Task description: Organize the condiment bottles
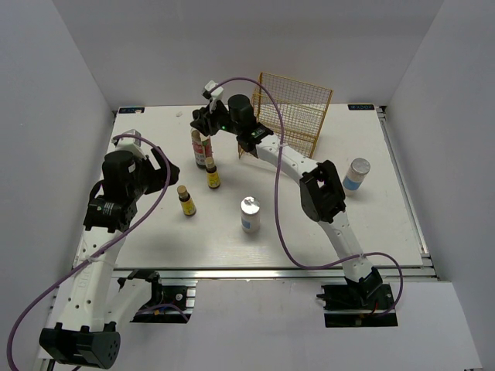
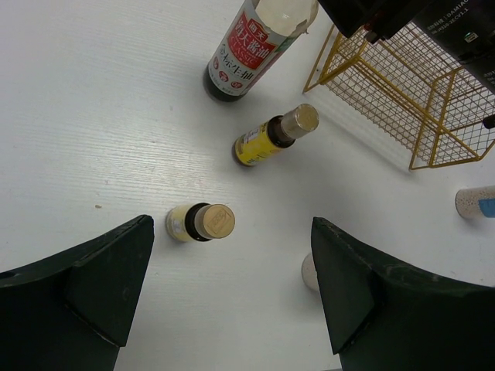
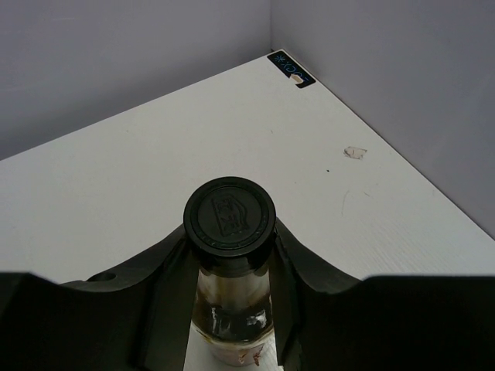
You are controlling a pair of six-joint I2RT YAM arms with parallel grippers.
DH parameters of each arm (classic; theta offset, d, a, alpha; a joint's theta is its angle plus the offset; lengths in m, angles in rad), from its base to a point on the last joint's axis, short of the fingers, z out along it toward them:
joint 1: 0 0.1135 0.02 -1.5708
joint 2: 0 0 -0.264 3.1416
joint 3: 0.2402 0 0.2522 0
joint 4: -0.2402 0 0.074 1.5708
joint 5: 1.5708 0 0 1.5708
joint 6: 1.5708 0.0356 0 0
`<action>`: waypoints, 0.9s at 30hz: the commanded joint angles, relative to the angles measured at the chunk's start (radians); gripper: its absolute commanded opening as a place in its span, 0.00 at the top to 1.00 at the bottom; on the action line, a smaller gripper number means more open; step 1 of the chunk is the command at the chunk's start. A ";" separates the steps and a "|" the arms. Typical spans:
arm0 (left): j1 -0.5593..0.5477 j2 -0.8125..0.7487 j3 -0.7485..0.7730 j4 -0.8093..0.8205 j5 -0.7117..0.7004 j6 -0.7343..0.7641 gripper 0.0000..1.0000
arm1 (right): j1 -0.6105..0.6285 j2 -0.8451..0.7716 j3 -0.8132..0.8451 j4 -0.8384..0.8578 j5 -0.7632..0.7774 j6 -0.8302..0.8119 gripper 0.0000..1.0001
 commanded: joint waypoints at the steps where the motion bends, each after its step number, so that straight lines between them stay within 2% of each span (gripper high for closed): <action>1: -0.003 -0.004 0.022 -0.014 0.002 0.013 0.08 | 0.003 -0.008 0.036 0.125 -0.016 0.015 0.95; 2: -0.003 -0.004 0.024 -0.012 0.002 0.014 0.08 | 0.001 -0.019 0.038 0.134 -0.003 0.017 1.00; 9: -0.003 -0.004 0.022 0.018 0.012 0.013 0.08 | 0.001 -0.037 0.142 0.176 0.011 0.001 1.00; 15: -0.003 -0.001 0.013 0.052 0.029 0.009 0.08 | 0.000 -0.099 0.156 0.190 0.042 0.003 1.00; 27: -0.003 -0.027 -0.004 0.098 0.064 -0.009 0.08 | -0.083 -0.295 0.189 0.076 0.062 0.024 1.00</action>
